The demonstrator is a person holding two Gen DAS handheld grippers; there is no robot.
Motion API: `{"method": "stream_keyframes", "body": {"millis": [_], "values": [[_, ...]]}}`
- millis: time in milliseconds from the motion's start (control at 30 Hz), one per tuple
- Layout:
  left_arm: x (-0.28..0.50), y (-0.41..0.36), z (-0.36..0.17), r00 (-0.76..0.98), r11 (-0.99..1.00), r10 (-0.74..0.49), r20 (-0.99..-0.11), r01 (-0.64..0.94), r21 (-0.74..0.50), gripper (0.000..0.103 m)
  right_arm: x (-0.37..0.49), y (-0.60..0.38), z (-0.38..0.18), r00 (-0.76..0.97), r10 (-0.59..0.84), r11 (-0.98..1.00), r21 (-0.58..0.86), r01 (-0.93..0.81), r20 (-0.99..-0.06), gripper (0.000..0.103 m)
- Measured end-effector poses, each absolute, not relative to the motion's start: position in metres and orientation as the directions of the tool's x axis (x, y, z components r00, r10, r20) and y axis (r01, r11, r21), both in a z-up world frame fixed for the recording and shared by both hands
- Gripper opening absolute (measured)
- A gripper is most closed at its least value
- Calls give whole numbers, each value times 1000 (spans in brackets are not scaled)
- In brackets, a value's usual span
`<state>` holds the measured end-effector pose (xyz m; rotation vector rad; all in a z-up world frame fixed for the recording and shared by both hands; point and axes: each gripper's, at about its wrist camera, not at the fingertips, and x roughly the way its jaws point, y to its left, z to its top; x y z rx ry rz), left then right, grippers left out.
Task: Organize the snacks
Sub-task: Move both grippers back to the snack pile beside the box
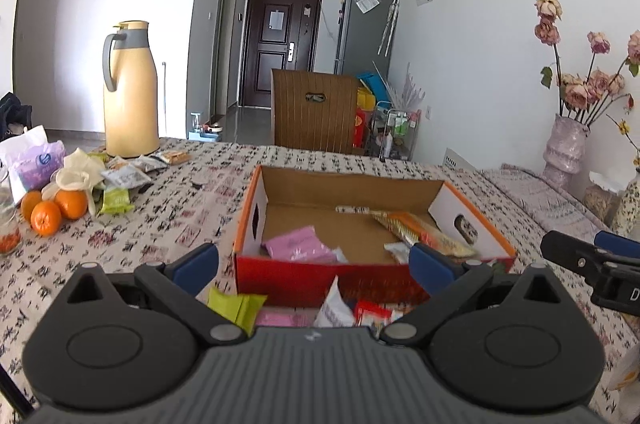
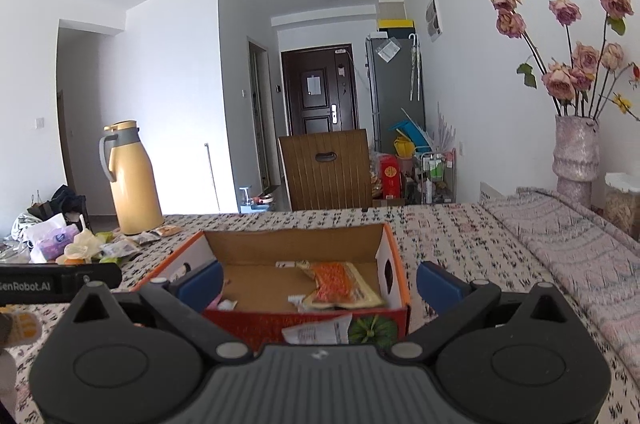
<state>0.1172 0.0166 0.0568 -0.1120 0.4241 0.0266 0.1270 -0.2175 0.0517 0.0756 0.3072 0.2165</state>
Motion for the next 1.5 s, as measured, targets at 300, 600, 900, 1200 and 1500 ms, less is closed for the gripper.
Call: {"method": "stream_keyframes", "body": {"millis": [300, 600, 900, 1200, 1500], "values": [[88, 19, 30, 888, 992, -1, -459, -56, -110, 103, 95, -220, 27, 912, 228, 973, 124, -196, -341, 103], [49, 19, 5, 891, 995, 16, -453, -61, -84, 103, 65, -222, 1, 888, 238, 970, 150, -193, -393, 103], [36, 21, -3, 891, 995, 18, -455, -60, -77, 103, 48, -222, -15, 872, 241, 969, 151, -195, -426, 103], [31, 23, -5, 895, 995, -3, -447, -40, -89, 103, 42, -211, -17, 862, 273, 962, 120, -245, -427, 103], [36, 21, -11, 885, 996, -18, -465, -25, -87, 103, 50, -205, -32, 833, 250, 967, 76, -244, -494, 103]]}}
